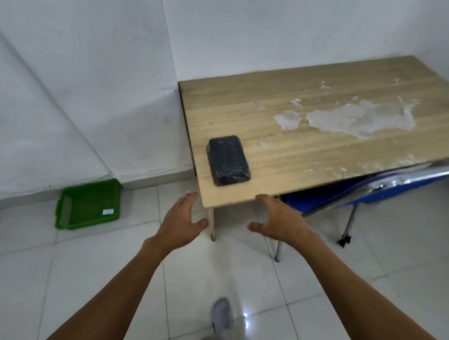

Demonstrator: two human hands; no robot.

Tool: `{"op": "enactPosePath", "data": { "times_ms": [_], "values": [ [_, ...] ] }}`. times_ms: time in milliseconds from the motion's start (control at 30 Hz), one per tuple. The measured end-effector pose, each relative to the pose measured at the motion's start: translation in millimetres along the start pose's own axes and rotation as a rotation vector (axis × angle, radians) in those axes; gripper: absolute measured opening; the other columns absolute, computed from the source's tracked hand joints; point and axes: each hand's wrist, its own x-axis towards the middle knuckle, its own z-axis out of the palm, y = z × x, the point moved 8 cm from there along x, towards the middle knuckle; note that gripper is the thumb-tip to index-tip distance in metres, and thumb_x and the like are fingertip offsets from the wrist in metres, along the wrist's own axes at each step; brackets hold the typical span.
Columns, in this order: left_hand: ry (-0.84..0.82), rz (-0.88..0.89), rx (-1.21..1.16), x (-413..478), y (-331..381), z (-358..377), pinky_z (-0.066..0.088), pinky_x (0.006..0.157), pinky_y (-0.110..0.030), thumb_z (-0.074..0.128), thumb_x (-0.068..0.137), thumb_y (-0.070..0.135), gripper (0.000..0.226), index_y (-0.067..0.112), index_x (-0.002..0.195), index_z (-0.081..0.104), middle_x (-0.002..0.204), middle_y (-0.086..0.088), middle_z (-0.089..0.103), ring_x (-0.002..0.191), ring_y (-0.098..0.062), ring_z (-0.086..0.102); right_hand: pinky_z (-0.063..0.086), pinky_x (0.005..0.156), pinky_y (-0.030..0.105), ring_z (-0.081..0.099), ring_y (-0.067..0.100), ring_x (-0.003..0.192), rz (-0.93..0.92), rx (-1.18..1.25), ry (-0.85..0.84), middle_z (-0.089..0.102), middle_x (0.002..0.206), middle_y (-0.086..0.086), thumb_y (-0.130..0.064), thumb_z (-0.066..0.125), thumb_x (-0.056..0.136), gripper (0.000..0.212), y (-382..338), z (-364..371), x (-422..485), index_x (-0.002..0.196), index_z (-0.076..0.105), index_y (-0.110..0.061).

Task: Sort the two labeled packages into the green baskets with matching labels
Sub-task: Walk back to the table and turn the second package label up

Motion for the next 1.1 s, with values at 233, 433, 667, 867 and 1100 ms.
{"op": "enactPosePath", "data": {
  "times_ms": [233,433,667,867,1100],
  "values": [
    [0.0,-0.017,-0.01,80,23,-13,0.028,0.111,-0.037,0.065,0.086,0.032,0.074,0.012,0.146,0.027,0.152,-0.009,0.033,0.139,-0.026,0.03,0.043,0.102,0.042,0.046,0.028,0.128,0.04,0.289,-0.008,0.048,0.141,0.011,-0.043,0.07,0.079,0.072,14,-26,73,0.138,0.038,-0.018],
    [-0.012,-0.126,-0.085,131,32,2,0.034,0.108,-0.039,0.068,0.081,0.036,0.074,0.015,0.143,0.033,0.147,-0.008,0.04,0.134,-0.025,0.037,0.045,0.097,0.038,0.049,0.025,0.124,0.066,0.428,-0.062,0.051,0.138,0.01,-0.041,0.072,0.078,0.07,35,-23,132,0.135,0.042,-0.016],
    [0.078,-0.318,-0.159,164,30,17,0.045,0.1,-0.039,0.071,0.076,0.038,0.064,0.018,0.13,0.044,0.13,-0.01,0.052,0.119,-0.026,0.051,0.043,0.074,0.028,0.056,0.019,0.095,0.185,0.759,-0.165,0.058,0.12,0.011,-0.043,0.073,0.077,0.065,61,-16,196,0.129,0.046,-0.016],
    [0.176,-0.452,-0.214,180,27,27,0.051,0.093,-0.045,0.074,0.074,0.034,0.066,0.017,0.13,0.042,0.122,-0.009,0.057,0.11,-0.025,0.056,0.049,0.081,0.035,0.057,0.022,0.104,0.23,0.858,-0.219,0.054,0.114,0.004,-0.037,0.073,0.078,0.06,56,-4,233,0.126,0.047,-0.012],
    [0.177,-0.524,-0.274,181,29,36,0.053,0.09,-0.04,0.077,0.071,0.03,0.071,0.019,0.129,0.039,0.119,-0.006,0.055,0.108,-0.022,0.055,0.058,0.085,0.044,0.07,0.027,0.088,0.302,0.928,-0.235,0.073,0.099,0.014,-0.02,0.082,0.069,0.028,57,11,248,0.088,0.066,-0.007]
  ]
}}
